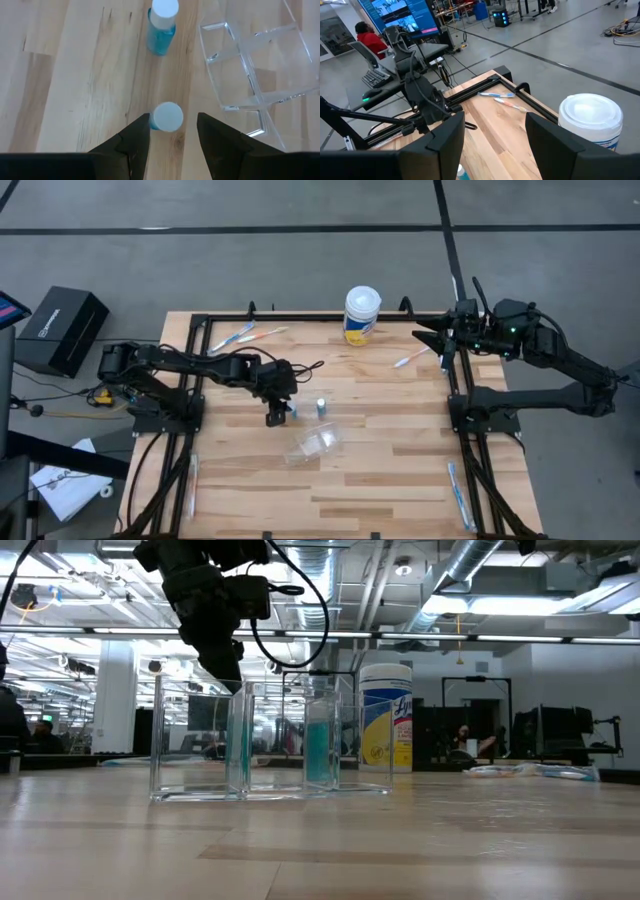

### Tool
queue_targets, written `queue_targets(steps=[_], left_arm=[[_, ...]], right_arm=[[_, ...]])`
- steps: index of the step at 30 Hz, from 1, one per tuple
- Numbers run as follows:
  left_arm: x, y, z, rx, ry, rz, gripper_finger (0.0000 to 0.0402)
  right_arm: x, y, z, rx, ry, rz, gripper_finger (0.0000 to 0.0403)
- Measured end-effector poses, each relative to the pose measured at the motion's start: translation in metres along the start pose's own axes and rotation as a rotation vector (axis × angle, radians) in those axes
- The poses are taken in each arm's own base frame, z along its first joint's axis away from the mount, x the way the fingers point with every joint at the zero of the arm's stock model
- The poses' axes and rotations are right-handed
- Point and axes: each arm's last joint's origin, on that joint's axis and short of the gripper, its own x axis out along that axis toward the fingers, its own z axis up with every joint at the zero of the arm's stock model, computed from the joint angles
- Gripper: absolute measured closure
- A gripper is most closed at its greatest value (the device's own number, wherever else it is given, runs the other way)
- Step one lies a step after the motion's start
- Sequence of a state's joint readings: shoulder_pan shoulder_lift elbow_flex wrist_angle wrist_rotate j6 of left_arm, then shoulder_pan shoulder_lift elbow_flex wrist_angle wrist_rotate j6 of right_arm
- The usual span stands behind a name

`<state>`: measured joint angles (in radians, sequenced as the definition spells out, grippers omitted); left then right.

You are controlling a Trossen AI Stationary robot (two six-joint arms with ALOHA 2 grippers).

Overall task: Pick & Place toothbrushing station
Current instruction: Put the left blue mouthwash into the transparent organizer

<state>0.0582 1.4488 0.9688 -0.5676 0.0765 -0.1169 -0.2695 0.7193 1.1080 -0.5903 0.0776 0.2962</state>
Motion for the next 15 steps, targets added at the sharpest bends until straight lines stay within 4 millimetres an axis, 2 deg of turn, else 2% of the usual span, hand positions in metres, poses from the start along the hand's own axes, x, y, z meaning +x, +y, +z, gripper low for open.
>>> queue_targets(steps=[15], left_arm=[[0.024,0.001,0.0,-0.027,0.054,-0.011,0.0243]], right_arm=[[0.0,0.0,0.0,0.0,0.0,0.0,0.0202]])
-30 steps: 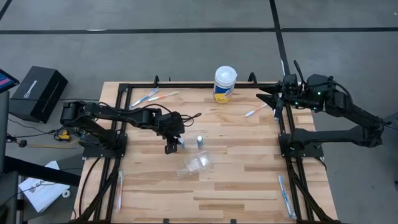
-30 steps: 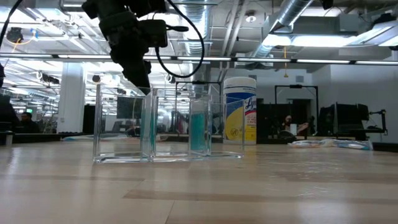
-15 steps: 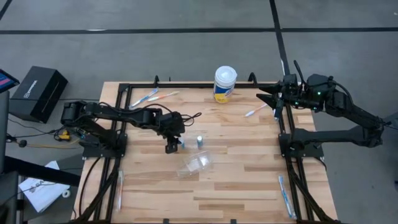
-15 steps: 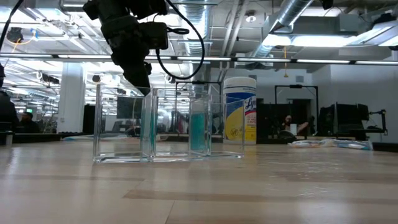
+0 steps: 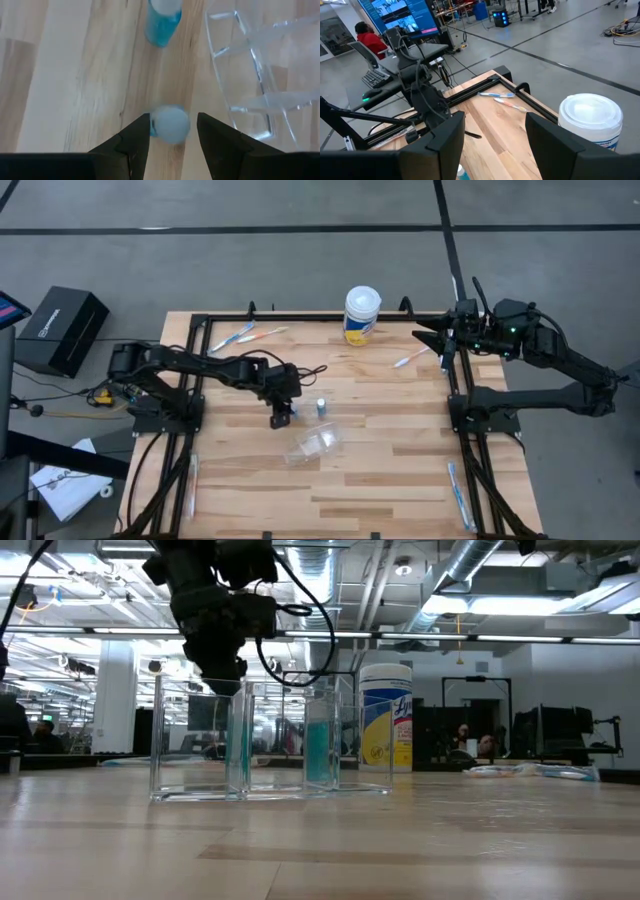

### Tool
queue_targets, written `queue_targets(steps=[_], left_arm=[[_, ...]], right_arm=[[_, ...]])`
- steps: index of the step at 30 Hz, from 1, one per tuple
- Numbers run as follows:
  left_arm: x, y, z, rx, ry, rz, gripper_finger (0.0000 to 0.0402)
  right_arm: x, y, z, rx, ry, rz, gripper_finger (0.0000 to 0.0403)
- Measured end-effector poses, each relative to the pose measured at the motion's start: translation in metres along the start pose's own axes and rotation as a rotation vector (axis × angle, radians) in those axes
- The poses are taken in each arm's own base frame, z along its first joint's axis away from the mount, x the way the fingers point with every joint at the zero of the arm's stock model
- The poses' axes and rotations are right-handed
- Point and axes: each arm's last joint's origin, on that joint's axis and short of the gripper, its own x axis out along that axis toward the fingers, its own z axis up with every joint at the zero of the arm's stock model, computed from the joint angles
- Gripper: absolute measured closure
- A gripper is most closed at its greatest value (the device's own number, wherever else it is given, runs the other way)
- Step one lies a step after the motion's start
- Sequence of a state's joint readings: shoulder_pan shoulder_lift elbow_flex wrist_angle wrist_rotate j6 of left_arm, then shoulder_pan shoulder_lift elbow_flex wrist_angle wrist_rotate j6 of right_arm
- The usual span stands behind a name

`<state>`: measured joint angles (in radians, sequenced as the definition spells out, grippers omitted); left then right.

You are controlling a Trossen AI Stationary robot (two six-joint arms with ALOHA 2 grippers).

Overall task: Pick & Place toothbrushing station
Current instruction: Put the left blue mouthwash into the transparent organizer

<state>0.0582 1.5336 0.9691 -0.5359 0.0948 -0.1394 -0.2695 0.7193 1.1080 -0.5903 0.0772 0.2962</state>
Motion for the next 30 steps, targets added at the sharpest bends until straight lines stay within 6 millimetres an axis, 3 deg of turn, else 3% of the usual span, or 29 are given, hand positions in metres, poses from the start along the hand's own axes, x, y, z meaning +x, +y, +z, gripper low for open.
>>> queue_targets(steps=[12,21,30], left_arm=[[-0.0001,0.001,0.0016,-0.025,-0.017,0.003,0.0243],[-0.0008,0.0049,0.0026,-0.035,-0.024,0.015,0.0321],[-0.0023,0.008,0.0026,-0.045,-0.023,0.02,0.0321]], right_arm=[[0.0,0.0,0.0,-0.004,0.001,0.001,0.0202],[0.0001,0.0,-0.0001,-0.006,0.001,0.001,0.0202],[0.0001,0.0,-0.0001,-0.008,0.001,0.001,0.0202]])
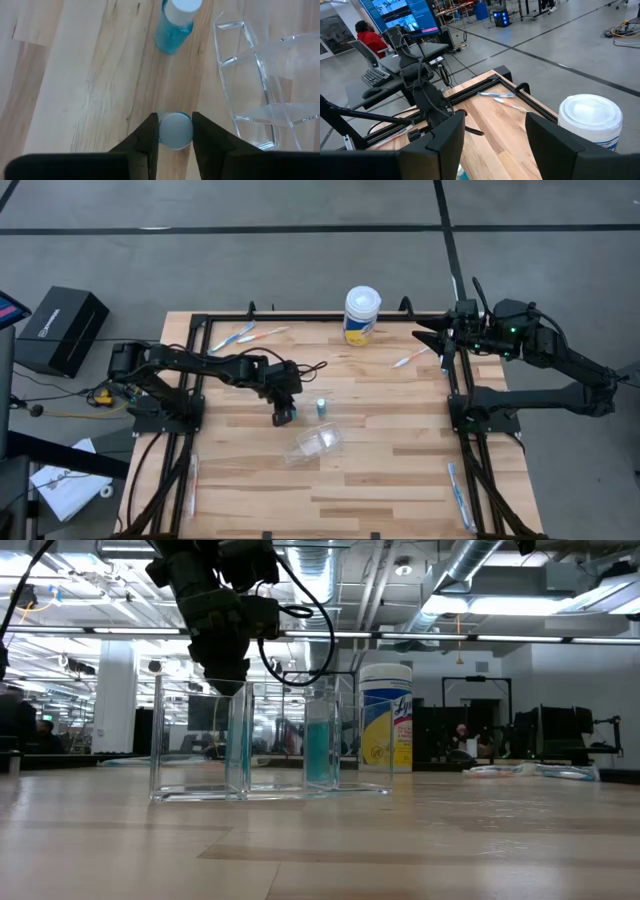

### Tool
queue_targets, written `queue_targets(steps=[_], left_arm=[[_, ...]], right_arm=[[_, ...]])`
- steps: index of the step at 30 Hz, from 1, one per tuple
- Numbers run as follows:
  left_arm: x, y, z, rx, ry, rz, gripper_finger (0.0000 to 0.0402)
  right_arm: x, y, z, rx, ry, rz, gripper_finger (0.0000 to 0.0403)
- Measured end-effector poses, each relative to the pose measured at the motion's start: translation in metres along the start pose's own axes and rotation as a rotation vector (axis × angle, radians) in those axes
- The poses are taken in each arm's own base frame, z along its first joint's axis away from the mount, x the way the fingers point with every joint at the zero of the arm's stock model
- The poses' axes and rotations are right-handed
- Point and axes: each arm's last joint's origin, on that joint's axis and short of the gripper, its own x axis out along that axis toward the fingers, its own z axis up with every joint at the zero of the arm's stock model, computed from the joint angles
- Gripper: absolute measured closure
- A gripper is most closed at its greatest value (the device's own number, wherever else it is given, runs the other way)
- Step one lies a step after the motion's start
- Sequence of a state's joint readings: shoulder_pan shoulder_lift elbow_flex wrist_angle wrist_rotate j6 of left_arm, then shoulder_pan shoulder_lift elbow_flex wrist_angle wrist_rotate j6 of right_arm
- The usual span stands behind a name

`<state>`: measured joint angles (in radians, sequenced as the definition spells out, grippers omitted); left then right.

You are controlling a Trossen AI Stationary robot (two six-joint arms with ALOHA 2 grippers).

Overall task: Pick & Place toothbrushing station
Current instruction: Put the left blue mouthwash into the transparent organizer

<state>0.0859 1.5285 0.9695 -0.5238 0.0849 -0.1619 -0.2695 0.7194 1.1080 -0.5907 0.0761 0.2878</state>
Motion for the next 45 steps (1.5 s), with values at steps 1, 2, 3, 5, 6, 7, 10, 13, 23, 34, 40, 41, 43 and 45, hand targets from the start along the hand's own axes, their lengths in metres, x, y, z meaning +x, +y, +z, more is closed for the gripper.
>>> queue_targets(steps=[1,2,3,5,6,7,10,13,23,34,40,41,43,45], left_arm=[[-0.002,0.001,-0.001,-0.005,0.004,0.003,0.0321],[-0.004,0.003,0.0,-0.011,0.001,0.005,0.0321],[-0.007,0.005,0.001,-0.018,-0.009,0.008,0.0321],[-0.018,0.006,0.005,-0.027,-0.029,0.013,0.0321],[-0.025,0.007,0.008,-0.029,-0.047,0.014,0.0321],[-0.032,0.006,0.012,-0.029,-0.067,0.016,0.0321],[-0.055,0.006,0.022,-0.032,-0.131,0.012,0.0321],[-0.078,-0.001,0.034,-0.02,-0.209,-0.004,0.0321],[-0.093,-0.052,0.05,0.078,-0.194,-0.115,0.0321],[-0.066,-0.095,0.046,0.162,-0.099,-0.171,0.0321],[-0.044,-0.107,0.043,0.191,-0.04,-0.173,0.0321],[-0.041,-0.107,0.043,0.195,-0.036,-0.172,0.0321],[-0.037,-0.107,0.043,0.199,-0.029,-0.16,0.0321],[-0.033,-0.107,0.044,0.215,-0.036,-0.138,0.0321]], right_arm=[[0.0,0.0,0.0,0.0,0.0,0.001,0.0202],[0.0,0.0,0.0,0.0,-0.001,0.0,0.0202],[0.0,0.0,0.0,0.0,-0.001,0.0,0.0202],[0.0,0.0,0.0,0.0,-0.003,0.001,0.0202],[0.0,0.0,0.001,0.001,-0.006,0.002,0.0202],[0.0,0.0,0.001,0.001,-0.011,0.003,0.0202],[0.0,0.001,0.003,0.003,-0.034,0.009,0.0202],[0.0,0.001,0.005,0.005,-0.055,0.015,0.0202],[0.0,0.001,0.006,0.005,-0.058,0.014,0.0202],[0.0,0.002,0.006,0.023,-0.059,0.015,0.0202],[0.0,0.002,0.006,0.024,-0.06,0.015,0.0202],[0.0,0.002,0.006,0.024,-0.06,0.015,0.0202],[0.0,0.002,0.006,0.024,-0.06,0.015,0.0202],[0.0,0.002,0.006,0.024,-0.059,0.015,0.0202]])
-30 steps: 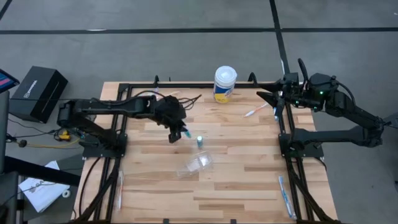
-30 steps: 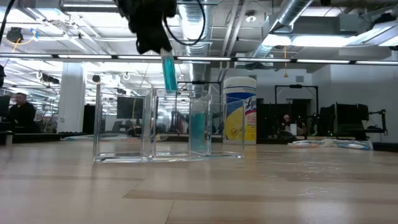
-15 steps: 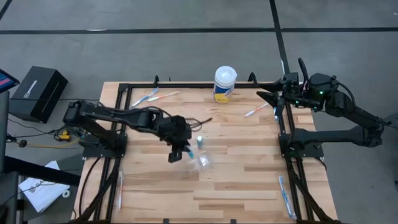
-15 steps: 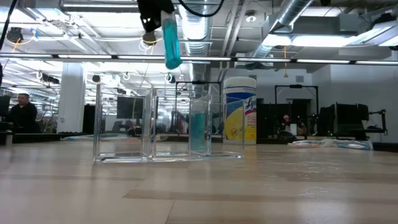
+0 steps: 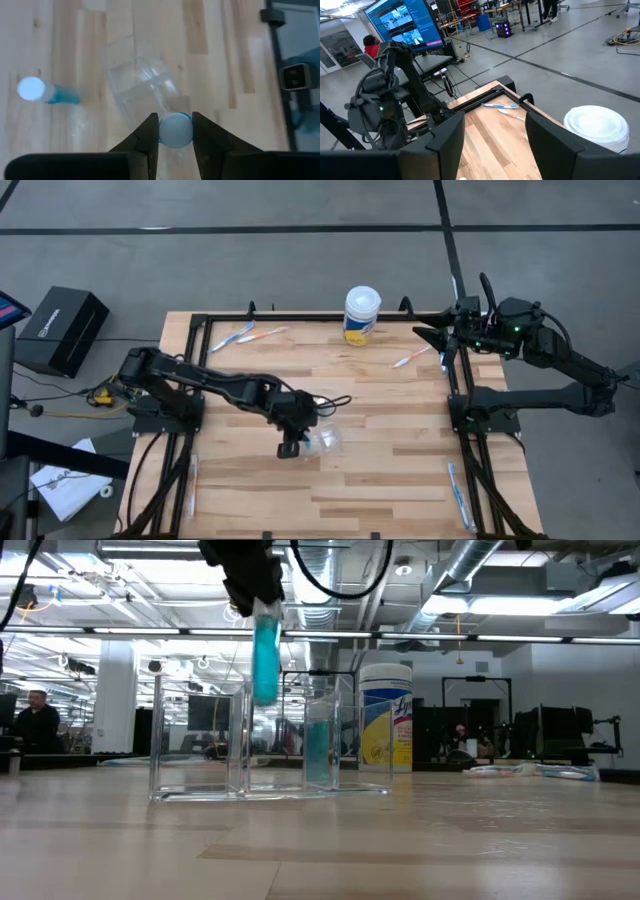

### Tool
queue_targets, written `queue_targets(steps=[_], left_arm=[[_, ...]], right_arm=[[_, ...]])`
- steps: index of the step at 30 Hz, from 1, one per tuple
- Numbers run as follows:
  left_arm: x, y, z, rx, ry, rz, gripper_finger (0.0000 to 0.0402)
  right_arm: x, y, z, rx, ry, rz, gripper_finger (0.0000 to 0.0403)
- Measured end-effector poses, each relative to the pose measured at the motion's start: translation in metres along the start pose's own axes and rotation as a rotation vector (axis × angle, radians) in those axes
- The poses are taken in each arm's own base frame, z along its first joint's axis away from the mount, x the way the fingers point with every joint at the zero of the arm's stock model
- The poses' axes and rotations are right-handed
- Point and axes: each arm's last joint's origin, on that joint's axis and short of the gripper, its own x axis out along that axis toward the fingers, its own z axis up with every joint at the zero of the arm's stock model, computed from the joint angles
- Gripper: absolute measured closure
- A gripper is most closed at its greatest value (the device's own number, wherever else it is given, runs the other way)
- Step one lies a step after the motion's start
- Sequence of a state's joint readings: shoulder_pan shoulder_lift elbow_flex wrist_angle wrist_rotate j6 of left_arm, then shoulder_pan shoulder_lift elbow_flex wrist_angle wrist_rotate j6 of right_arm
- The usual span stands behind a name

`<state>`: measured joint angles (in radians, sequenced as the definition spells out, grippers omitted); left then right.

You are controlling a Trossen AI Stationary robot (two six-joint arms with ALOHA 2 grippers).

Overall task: Pick & Place toothbrushing station
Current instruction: Put the left blue mouthwash into the transparent organizer

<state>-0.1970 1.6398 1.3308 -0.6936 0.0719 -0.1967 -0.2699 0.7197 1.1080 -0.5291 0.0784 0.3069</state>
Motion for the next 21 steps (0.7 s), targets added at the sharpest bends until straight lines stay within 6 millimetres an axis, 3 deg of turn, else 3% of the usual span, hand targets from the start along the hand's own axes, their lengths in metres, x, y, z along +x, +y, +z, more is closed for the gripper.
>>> queue_targets(steps=[14,21], left_arm=[[0.008,0.006,0.001,0.007,-0.034,0.049,0.0321],[0.02,0.009,-0.012,-0.013,0.006,0.064,0.0321]], right_arm=[[0.0,0.0,0.0,-0.001,0.002,0.002,0.0202],[0.0,0.0,0.0,-0.003,0.002,0.002,0.0202]])
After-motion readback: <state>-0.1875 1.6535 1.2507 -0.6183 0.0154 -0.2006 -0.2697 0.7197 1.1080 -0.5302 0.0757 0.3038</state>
